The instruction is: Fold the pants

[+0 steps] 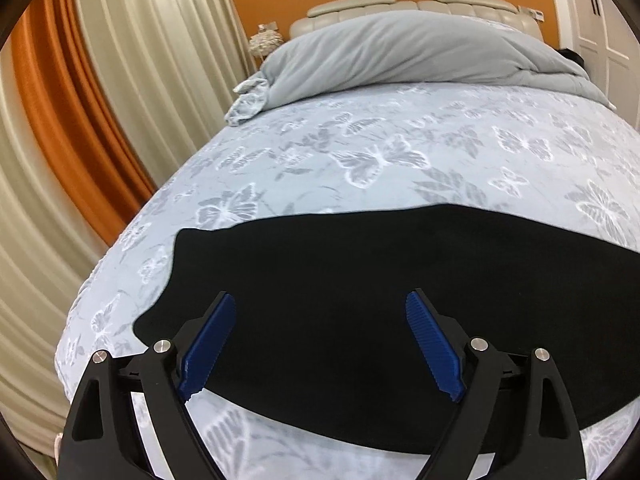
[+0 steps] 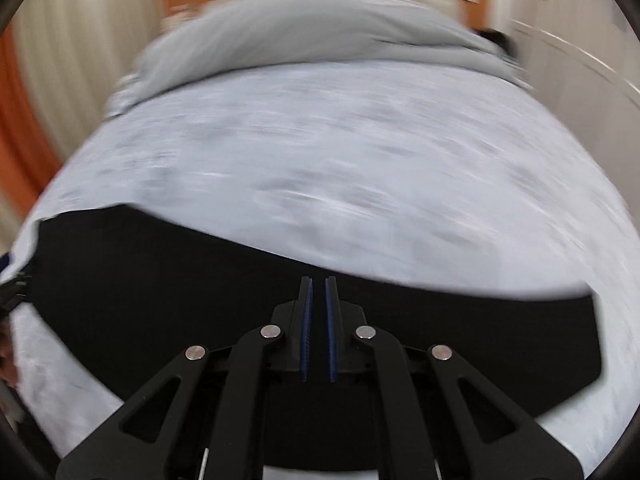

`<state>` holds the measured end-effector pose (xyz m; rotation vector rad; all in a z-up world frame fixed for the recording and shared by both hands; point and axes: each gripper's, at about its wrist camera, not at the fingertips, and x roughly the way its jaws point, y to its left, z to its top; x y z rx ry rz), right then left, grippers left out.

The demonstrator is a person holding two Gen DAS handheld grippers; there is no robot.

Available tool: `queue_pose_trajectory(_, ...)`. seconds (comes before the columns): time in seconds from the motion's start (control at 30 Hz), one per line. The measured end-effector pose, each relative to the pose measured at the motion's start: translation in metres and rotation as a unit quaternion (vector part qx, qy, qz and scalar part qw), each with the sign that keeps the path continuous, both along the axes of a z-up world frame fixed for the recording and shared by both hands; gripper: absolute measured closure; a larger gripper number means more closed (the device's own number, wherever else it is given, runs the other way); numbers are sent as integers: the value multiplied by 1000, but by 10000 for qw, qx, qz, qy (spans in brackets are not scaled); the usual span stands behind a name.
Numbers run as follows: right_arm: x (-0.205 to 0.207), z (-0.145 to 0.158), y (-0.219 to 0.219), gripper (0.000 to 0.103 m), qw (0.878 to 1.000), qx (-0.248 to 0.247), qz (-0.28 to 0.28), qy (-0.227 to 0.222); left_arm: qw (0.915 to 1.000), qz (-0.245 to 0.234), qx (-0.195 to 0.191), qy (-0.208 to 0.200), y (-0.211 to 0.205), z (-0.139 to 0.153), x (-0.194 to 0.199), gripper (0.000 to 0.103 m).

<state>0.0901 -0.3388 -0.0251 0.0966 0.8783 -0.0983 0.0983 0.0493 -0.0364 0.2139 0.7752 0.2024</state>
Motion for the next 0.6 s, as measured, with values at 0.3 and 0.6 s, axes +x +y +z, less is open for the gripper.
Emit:
queue_pose_trajectory(0.3,-91,-12,-178,95,9798,369,-1964,63,9982,-283,490,180,-50,-27,11,17)
queue_pose_trajectory(0.6,-131,-36,-248,66,9637,877,-2486,427,9990,-358,207,149,-58,-31,16,17)
